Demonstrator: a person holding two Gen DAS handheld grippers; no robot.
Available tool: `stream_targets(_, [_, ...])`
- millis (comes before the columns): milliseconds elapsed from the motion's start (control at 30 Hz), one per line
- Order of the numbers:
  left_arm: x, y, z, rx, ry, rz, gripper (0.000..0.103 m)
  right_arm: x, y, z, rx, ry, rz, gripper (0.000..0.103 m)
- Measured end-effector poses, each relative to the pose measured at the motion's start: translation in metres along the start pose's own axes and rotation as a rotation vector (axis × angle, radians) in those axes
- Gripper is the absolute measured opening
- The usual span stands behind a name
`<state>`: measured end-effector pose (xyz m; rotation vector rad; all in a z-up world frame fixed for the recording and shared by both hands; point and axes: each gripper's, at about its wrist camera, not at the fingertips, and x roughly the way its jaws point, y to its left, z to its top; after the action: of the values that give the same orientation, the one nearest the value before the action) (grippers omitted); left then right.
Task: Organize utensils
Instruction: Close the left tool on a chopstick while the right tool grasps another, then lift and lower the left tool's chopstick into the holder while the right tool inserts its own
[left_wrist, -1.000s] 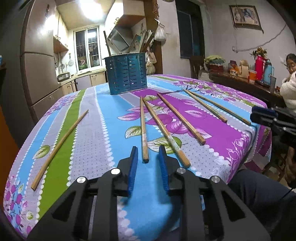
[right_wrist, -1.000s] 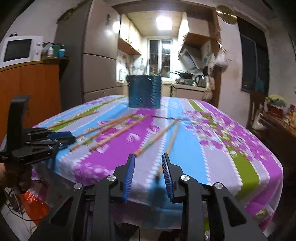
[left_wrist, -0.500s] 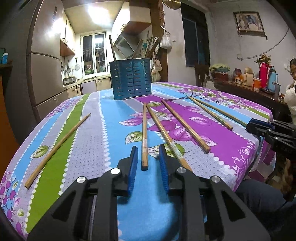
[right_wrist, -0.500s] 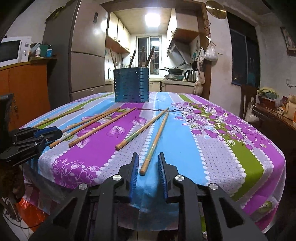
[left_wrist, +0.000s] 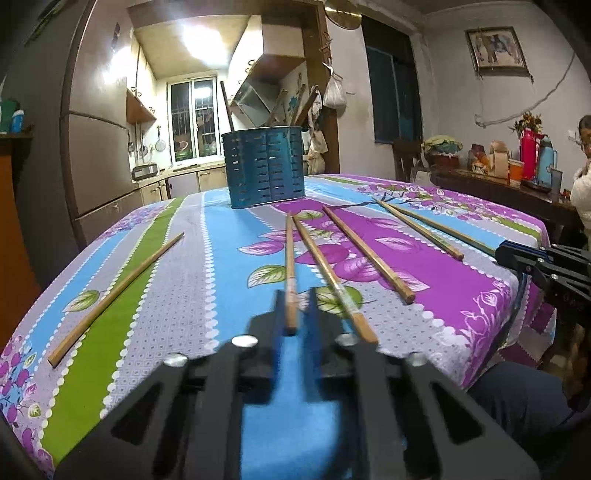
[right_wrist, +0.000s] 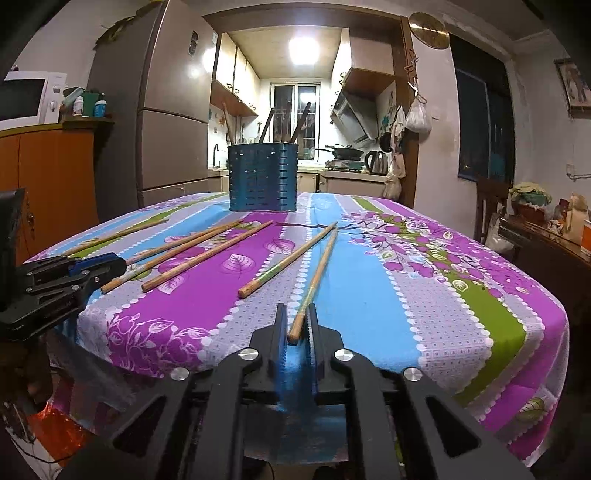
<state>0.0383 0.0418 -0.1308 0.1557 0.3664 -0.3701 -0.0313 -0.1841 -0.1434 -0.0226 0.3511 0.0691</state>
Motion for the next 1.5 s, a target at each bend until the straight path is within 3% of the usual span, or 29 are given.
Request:
stream_targets(167, [-0.003, 0.001, 0.002, -0.007, 0.003, 0.008, 0.005, -0.006, -0.004, 0.005, 0.019, -0.016, 0.009, 0.007])
stream_targets(333, [-0.026, 0.007, 0.024, -0.016, -0.053, 0.009, 0.005, -0.033, -0.008, 0.032, 0.004, -0.088, 0.005, 0.007])
stream_targets(533, [-0.055, 0.016, 0.086, -0.009, -0.196, -0.011, 0.005, -0.059, -0.010, 0.084, -0.060, -0.203, 0.033, 0.007])
stream_targets(667, [-0.042, 0.023, 0.139, 0.002, -0.254, -0.048, 0.005, -0.057, -0.015, 0.128, -0.104, -0.259, 0.070, 0.007])
stream_targets(767, [-0.020, 0.025, 0.167, 0.005, -0.237, -0.068, 0.005, -0.034, -0.026, 0.169, -0.113, -0.236, 0.115, 0.007])
stream_targets(967, [0.015, 0.028, 0.220, 0.005, -0.185, -0.089, 0.005, 0.005, -0.048, 0.216, -0.078, -0.155, 0.165, 0.007])
stream_targets(1500, [0.019, 0.049, 0.288, -0.027, -0.115, -0.064, 0.005, 0.045, -0.052, 0.323, -0.054, -0.088, 0.256, 0.007])
